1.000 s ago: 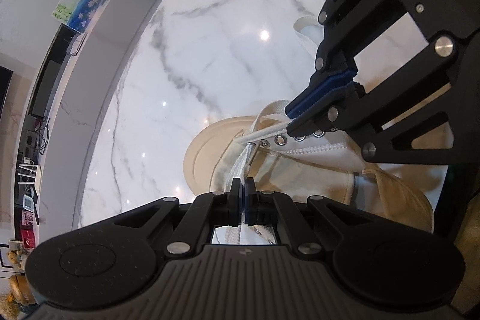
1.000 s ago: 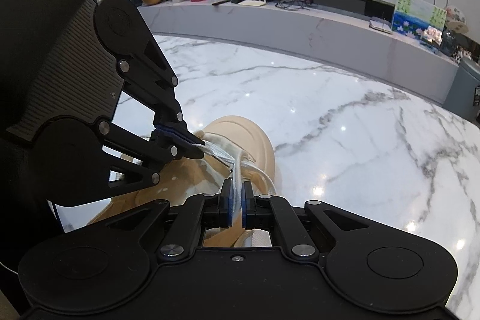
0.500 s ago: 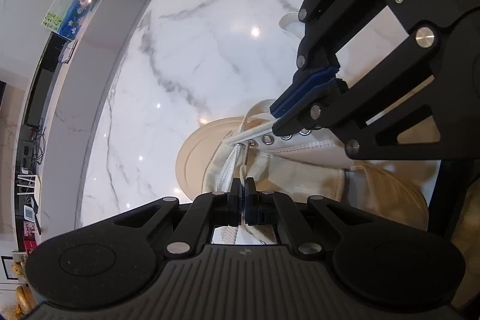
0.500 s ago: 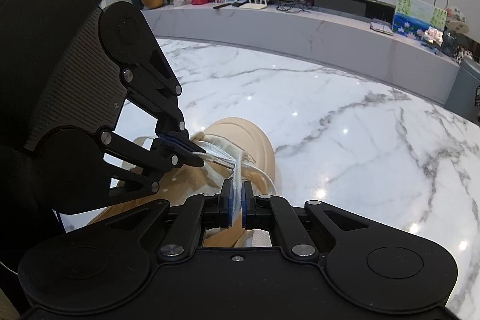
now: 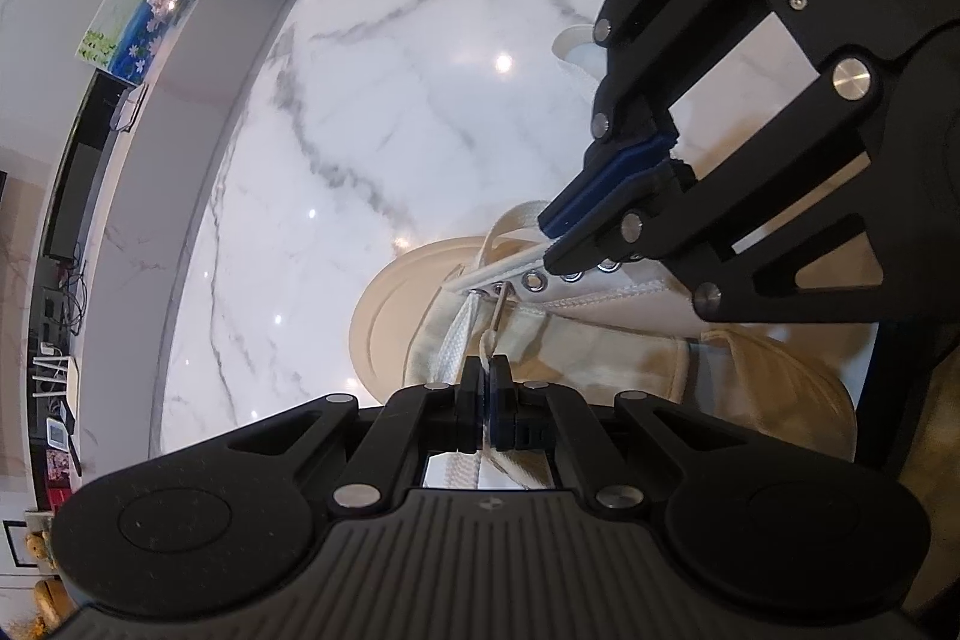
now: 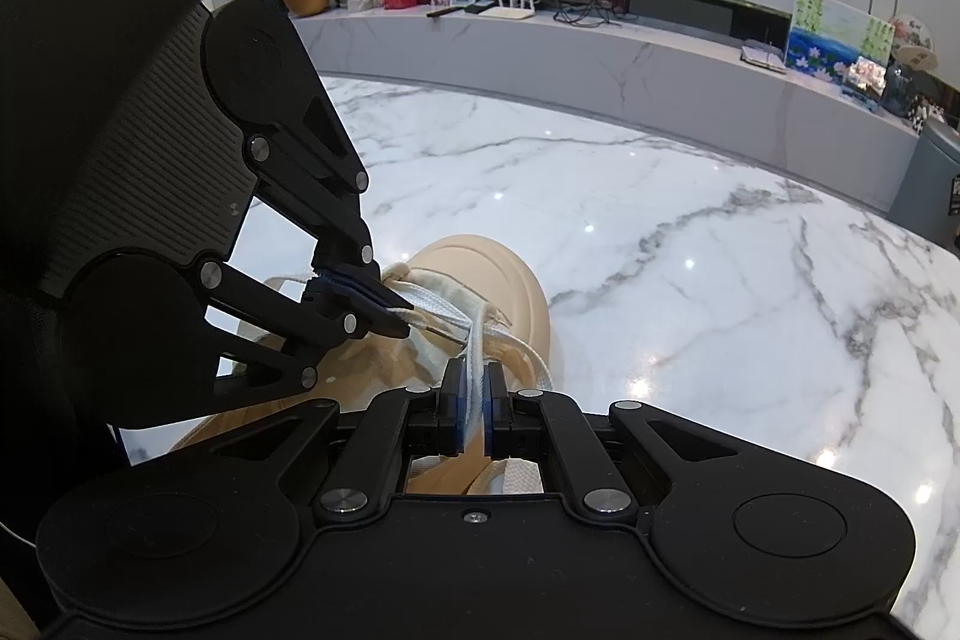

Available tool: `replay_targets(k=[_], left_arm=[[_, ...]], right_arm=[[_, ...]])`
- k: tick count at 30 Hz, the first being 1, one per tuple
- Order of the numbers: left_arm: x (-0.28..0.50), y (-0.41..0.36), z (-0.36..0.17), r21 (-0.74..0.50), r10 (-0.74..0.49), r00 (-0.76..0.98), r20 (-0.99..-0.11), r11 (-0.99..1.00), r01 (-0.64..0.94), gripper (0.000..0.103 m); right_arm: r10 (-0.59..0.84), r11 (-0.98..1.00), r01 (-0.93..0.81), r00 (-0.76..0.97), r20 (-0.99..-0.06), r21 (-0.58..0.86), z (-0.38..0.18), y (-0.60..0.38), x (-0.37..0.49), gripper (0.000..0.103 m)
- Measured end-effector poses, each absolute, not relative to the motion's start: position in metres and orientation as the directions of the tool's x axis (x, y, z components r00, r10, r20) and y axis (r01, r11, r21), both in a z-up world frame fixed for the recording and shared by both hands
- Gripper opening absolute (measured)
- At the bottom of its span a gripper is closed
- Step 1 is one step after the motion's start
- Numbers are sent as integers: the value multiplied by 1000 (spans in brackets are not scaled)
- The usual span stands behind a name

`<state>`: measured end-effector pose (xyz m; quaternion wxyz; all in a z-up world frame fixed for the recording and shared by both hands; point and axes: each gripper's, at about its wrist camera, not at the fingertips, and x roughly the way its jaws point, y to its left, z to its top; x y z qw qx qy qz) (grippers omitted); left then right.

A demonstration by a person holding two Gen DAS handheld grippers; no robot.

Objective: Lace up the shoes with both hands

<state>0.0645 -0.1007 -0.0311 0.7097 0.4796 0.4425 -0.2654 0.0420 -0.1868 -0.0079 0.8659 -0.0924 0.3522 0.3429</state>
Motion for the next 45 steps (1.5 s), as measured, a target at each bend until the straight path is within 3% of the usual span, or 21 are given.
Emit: replay_targets(k=[36, 45], left_arm=[[70, -107, -39, 442, -7, 470, -882, 332, 833, 1], [72, -101, -41, 422, -62, 453, -889, 274, 864, 1]], right_arm=[[581, 714, -688, 483, -655, 127, 3, -192, 45, 4], [544, 580, -813, 426, -723, -42, 5, -186, 62, 4]])
